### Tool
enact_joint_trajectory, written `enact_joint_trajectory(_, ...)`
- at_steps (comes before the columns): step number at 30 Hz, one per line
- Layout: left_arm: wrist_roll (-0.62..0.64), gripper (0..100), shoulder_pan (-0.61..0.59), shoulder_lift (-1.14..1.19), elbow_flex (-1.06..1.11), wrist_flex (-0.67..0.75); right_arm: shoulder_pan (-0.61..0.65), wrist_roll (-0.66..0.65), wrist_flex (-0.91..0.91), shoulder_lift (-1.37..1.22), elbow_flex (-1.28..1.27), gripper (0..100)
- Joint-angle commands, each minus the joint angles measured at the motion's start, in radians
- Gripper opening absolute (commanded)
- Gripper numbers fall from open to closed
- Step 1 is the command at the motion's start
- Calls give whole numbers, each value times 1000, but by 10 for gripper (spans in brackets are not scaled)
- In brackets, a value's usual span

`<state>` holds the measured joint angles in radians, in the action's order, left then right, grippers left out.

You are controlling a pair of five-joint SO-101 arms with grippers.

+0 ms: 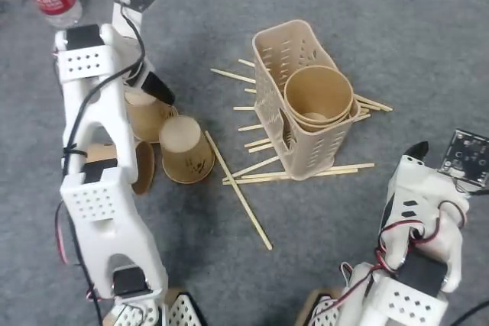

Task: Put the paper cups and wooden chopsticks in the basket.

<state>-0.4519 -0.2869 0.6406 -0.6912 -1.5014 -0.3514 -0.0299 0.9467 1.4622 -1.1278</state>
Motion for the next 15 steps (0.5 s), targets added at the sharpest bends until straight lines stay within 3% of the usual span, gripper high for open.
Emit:
enact_joint_trajectory(1, -124, 318, -5, -9, -4, -66, 10, 0, 4, 12, 6, 173)
enact_joint_trajectory(5, -255, 253, -8, -9, -4, -132, 10, 0, 4, 12, 6, 173)
enact_joint_trajectory(15, -261, 93, 15, -15, -10, -129, 10, 0, 5, 12, 6, 173)
